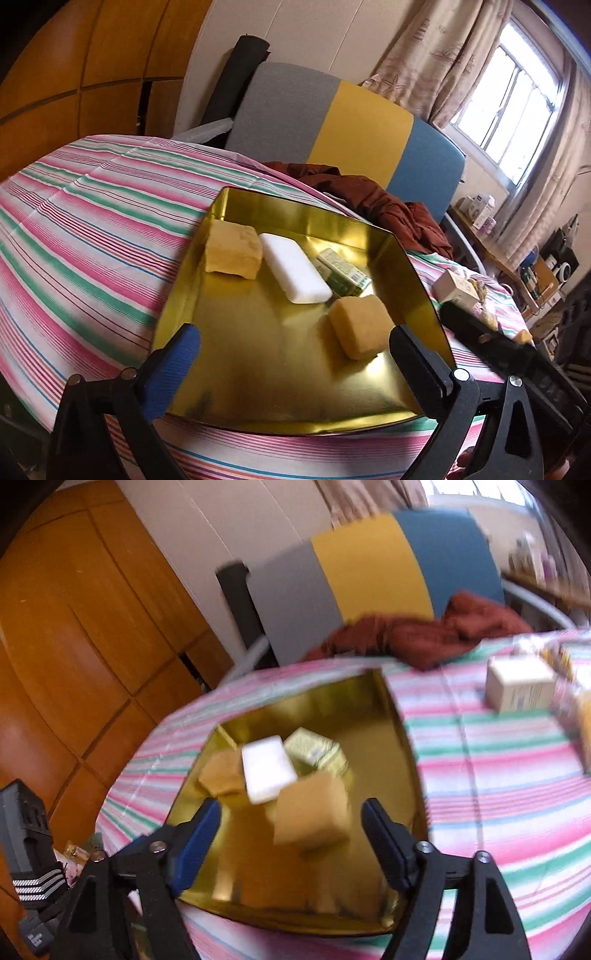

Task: Organize objects
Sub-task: 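Carry the green box and sponge into the gold tray while both grippers release, then move the right gripper to another yellow sponge and grasp it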

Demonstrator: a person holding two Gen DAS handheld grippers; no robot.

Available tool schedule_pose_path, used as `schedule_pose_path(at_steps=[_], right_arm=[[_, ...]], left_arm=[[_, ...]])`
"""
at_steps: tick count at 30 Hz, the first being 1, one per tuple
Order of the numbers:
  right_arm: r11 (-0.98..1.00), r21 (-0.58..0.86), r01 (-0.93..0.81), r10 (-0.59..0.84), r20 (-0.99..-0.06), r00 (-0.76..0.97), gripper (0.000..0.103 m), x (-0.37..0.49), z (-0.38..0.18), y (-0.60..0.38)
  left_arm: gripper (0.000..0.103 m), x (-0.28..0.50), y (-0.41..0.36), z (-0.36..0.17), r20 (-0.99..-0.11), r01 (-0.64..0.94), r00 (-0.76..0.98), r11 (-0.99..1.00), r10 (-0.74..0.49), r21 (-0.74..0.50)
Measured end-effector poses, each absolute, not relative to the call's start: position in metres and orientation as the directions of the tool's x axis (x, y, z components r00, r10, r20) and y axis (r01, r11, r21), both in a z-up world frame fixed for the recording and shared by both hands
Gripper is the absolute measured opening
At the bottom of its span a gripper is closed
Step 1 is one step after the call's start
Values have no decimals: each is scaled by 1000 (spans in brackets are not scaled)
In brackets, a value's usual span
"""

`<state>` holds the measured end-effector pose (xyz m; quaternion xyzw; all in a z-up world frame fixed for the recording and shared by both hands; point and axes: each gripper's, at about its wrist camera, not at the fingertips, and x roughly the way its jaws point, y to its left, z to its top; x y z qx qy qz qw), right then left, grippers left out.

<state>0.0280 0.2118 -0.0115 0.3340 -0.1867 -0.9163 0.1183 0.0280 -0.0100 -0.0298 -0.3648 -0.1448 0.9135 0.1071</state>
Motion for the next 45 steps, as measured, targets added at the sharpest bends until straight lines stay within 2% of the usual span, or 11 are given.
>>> schedule_pose_path(at_steps=[1, 2, 4, 7, 14, 22, 26, 29, 37, 45], right_arm=[[-907, 412, 89, -324, -544, -774, 103, 32, -8, 216], [-902, 421, 96, -325, -516, -792, 103, 36, -5, 222], [-881, 463, 100, -347, -485, -803, 103, 43, 0, 235], [-858, 506, 83, -367, -493, -789, 103, 47, 3, 256], [-875, 478, -77, -211, -519, -828, 103, 73, 5, 318], [-779, 538, -322, -94, -608, -788, 101, 107, -39, 414], [-737, 484, -473, 14, -688, -726, 98, 126, -62, 460], [-718, 456, -527, 63, -711, -700, 98, 137, -72, 487], [-742, 312, -593, 229, -714, -661, 98, 152, -75, 527], [-795, 204, -571, 290, -699, -654, 97, 130, -67, 558]], left_arm=[[103, 28, -8, -30, -639, -88, -709, -937, 297, -338], [103, 29, -5, -30, -644, -91, -706, -939, 296, -332], [103, 30, 0, -29, -645, -102, -703, -940, 299, -325], [103, 33, 10, -26, -642, -122, -703, -941, 306, -315], [103, 41, 48, -14, -635, -211, -698, -943, 330, -259], [103, 47, 100, -11, -656, -324, -633, -911, 410, -257], [103, 56, 133, -7, -657, -401, -607, -886, 448, -233], [103, 61, 157, -7, -669, -447, -581, -868, 464, -214], [103, 77, 214, -18, -709, -560, -492, -807, 505, -187], [103, 85, 242, -32, -741, -607, -440, -776, 508, -171]])
